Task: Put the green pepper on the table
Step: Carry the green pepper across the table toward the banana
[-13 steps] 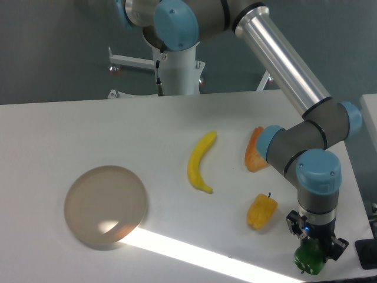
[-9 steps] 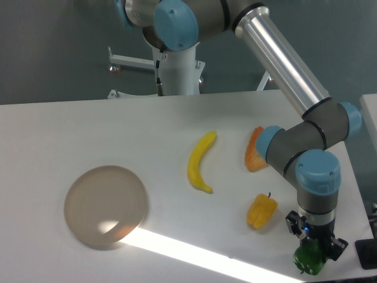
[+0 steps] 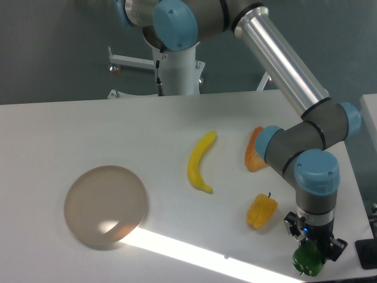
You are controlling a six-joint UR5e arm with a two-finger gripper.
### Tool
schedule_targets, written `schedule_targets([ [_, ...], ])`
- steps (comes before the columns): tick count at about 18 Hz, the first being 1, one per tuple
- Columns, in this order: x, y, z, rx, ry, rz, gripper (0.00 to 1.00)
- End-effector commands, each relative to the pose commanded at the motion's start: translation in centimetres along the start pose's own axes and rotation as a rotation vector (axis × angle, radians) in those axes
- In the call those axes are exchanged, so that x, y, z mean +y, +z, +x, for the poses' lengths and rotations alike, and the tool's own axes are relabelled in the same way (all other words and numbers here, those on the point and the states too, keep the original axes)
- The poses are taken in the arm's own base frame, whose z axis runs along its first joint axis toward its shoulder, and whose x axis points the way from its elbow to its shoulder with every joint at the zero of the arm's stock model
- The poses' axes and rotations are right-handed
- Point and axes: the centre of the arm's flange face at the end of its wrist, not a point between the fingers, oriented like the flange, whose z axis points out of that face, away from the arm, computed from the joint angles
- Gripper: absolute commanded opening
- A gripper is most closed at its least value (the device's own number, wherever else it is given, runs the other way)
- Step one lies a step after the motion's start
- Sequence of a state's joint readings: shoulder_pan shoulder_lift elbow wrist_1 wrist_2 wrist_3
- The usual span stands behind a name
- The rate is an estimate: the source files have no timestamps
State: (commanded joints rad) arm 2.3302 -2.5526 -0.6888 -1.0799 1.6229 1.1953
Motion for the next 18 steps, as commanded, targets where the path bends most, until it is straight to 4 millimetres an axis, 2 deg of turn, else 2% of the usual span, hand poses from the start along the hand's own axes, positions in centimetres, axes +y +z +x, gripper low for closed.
schedule_targets([
  [2,-1.2,-1.4,1.0,0.017,0.002,0.0,0.37],
  [6,-1.1,-4.6,2.2,0.095,0.003,-0.028,0.37],
  [9,-1.8,-6.7,4.3,0.13,-0.016,-0.033,0.37],
  [15,-4.0,-10.3,11.0,0.255,-0.162,-0.006,0.37],
  [18,-5.0,-11.1,14.2,0.288,-0.179,-0.015,0.37],
])
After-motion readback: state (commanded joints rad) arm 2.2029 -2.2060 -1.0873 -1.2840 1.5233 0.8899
